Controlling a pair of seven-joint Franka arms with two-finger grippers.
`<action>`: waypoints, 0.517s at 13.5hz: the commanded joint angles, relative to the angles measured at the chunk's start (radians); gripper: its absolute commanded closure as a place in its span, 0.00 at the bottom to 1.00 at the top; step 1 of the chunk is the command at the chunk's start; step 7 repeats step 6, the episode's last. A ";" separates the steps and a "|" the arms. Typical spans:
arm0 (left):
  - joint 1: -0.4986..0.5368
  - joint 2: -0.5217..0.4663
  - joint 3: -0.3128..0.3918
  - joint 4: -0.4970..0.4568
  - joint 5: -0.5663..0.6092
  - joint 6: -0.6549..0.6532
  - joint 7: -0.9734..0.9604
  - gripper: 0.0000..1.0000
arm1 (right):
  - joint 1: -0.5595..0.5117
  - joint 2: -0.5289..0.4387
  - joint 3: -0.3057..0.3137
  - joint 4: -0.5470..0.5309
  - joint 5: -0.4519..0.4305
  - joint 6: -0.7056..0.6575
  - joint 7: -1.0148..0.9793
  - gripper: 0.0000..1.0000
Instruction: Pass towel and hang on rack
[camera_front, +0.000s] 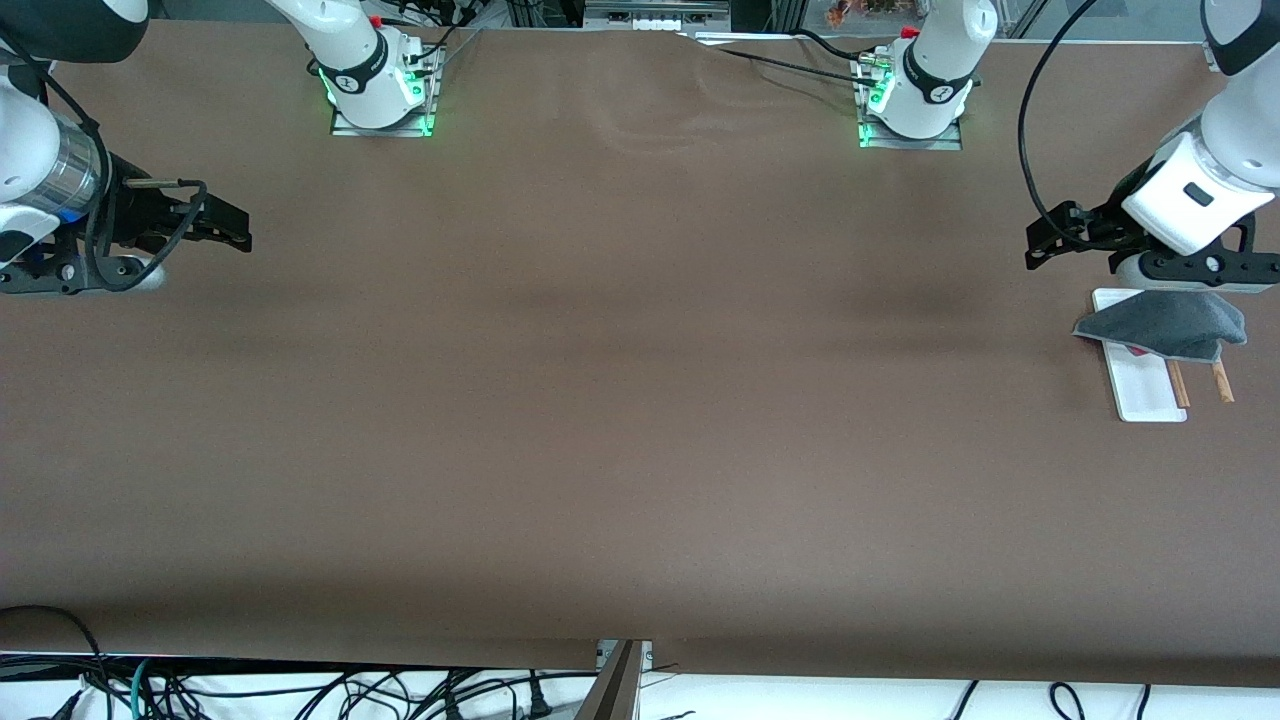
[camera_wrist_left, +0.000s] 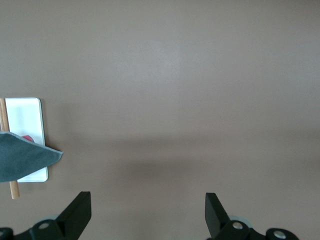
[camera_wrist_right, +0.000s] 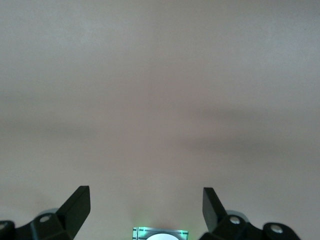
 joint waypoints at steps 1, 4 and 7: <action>-0.031 -0.033 0.027 -0.039 -0.020 0.026 0.006 0.00 | -0.003 0.008 0.003 0.029 -0.013 -0.006 -0.013 0.01; -0.031 -0.030 0.027 -0.039 -0.017 0.025 0.006 0.00 | -0.004 0.011 0.003 0.035 -0.014 -0.006 -0.013 0.01; -0.031 -0.030 0.027 -0.037 -0.017 0.025 0.006 0.00 | -0.004 0.011 0.003 0.040 -0.013 -0.006 -0.011 0.01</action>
